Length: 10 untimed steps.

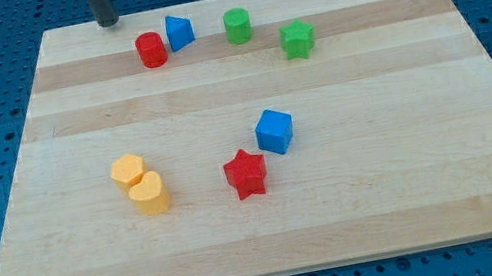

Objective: Point your arm at the top of the red circle

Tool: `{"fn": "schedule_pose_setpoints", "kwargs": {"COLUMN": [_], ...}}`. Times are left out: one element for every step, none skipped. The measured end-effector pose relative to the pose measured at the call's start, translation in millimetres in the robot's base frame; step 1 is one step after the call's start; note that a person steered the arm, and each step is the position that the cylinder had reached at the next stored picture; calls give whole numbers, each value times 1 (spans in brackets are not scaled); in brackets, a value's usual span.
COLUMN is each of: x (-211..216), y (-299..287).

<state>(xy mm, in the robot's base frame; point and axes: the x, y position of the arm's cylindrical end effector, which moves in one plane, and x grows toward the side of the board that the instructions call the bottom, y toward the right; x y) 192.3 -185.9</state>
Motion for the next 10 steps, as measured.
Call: {"fn": "schedule_pose_setpoints", "kwargs": {"x": [0,0,0,0,3,5,10,22,29,31], "y": [21,33,41,47,53,60,66,68,60,41]}}
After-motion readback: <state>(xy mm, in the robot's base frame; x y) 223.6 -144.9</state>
